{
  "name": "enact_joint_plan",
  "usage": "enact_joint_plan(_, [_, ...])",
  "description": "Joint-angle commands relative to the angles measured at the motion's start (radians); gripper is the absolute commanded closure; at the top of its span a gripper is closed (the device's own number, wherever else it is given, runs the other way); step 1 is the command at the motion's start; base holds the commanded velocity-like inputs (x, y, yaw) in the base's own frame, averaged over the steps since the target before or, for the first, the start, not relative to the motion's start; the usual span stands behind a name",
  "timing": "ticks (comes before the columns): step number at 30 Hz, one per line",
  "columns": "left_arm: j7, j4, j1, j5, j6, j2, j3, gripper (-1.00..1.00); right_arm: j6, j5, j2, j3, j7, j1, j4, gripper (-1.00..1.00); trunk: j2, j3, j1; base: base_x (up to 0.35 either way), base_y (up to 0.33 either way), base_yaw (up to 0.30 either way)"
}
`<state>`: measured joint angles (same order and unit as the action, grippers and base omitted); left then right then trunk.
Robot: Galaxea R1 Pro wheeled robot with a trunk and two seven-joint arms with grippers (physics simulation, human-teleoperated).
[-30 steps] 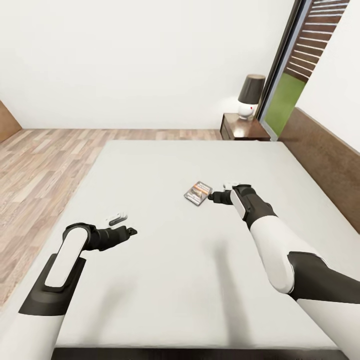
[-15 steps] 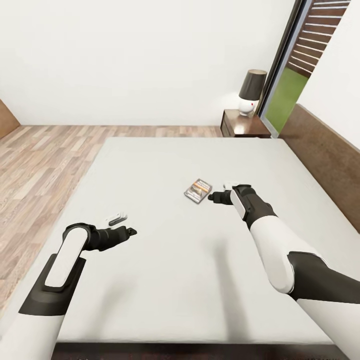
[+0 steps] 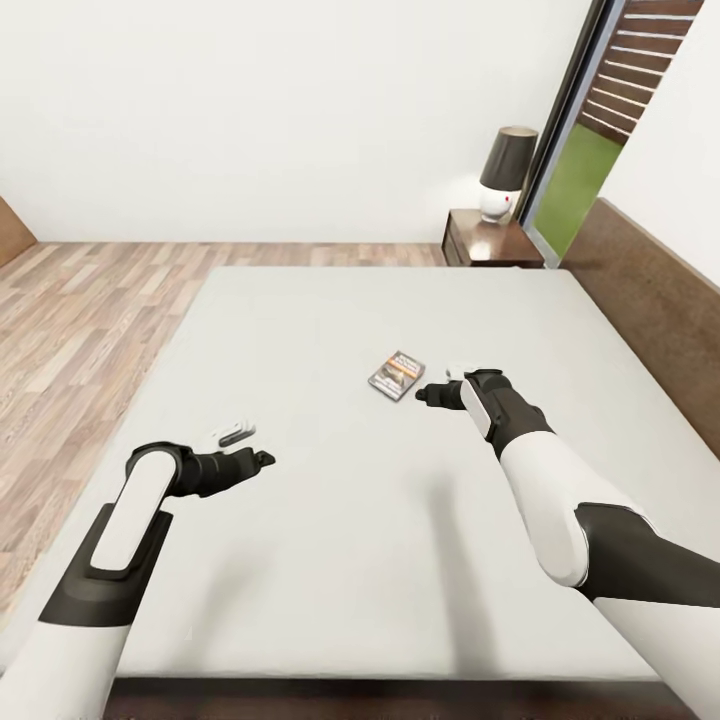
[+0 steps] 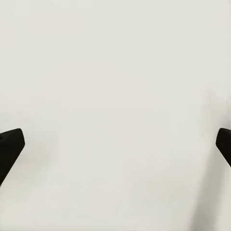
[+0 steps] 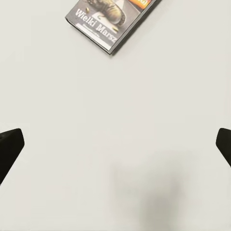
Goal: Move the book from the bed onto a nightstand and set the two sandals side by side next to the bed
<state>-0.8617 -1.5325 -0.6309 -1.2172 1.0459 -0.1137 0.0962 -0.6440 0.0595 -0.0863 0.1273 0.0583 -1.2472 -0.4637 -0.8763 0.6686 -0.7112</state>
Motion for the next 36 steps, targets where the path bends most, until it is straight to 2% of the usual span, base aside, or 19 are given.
enact_joint_plan(1, [-0.011, -0.001, -0.001, -0.009, 0.001, -0.001, 0.001, -1.0, -0.005, 0.007, -0.001, 0.008, 0.006, -0.001, -0.001, -1.0, -0.001, 0.002, 0.0, 0.0, 0.0, 0.0])
enact_joint_plan(12, [-0.012, 0.005, -0.004, -0.007, 0.001, -0.003, -0.003, -1.0, -0.002, 0.005, -0.001, 0.006, 0.008, 0.003, -0.01, -1.0, -0.001, 0.011, 0.0, 0.0, 0.0, 0.0])
enact_joint_plan(22, [-0.008, 0.011, -0.015, -0.019, 0.001, -0.002, -0.01, -1.0, -0.006, 0.008, -0.013, 0.005, 0.005, 0.005, -0.04, -1.0, -0.001, 0.02, 0.0, 0.0, 0.0, 0.0])
enact_joint_plan(29, [-0.009, 0.011, -0.02, -0.01, 0.001, -0.003, -0.013, -1.0, -0.007, 0.008, -0.013, 0.005, 0.005, 0.004, -0.04, -1.0, -0.001, 0.031, 0.0, 0.0, 0.0, 0.0])
enact_joint_plan(36, [-0.01, 0.011, -0.02, -0.007, 0.001, -0.003, -0.013, -1.0, -0.046, 0.009, -0.013, 0.005, 0.008, 0.003, -0.039, -1.0, -0.001, 0.042, 0.0, 0.0, 0.0, 0.0])
